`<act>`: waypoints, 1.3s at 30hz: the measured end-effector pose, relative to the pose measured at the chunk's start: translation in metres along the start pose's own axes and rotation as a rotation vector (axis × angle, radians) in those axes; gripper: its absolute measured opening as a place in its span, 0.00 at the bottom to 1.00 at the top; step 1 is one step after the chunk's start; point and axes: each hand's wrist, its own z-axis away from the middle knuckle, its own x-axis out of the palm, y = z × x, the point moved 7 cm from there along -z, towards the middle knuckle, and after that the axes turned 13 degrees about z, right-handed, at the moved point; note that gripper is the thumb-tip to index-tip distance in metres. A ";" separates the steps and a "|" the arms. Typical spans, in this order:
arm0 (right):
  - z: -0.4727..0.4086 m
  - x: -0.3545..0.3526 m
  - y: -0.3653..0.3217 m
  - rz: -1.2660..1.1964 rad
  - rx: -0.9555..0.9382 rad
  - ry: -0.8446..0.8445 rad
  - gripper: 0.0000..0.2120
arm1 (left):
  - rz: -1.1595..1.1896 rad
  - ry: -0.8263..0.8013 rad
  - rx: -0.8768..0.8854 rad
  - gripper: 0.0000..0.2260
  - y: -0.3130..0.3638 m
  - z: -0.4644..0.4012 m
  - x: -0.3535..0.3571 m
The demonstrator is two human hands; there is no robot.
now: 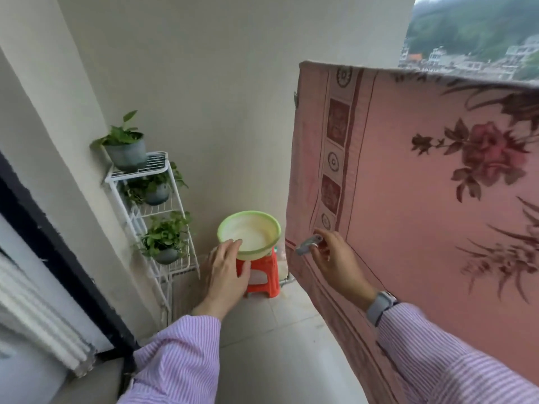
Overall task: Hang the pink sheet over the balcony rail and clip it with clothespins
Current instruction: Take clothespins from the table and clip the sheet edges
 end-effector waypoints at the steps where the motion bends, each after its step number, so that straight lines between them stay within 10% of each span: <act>1: -0.024 0.012 0.006 0.010 0.008 0.021 0.15 | 0.009 -0.012 0.009 0.20 -0.011 -0.025 0.007; 16: -0.360 0.188 0.078 0.078 0.107 0.046 0.16 | -0.309 -0.210 0.203 0.21 -0.145 -0.393 0.068; 33: -0.529 0.249 0.183 0.845 0.240 0.086 0.13 | 0.519 -0.650 0.354 0.23 -0.134 -0.688 0.309; 39: -0.540 0.244 0.200 0.705 0.396 0.138 0.15 | 0.804 -0.624 0.274 0.09 -0.124 -0.702 0.334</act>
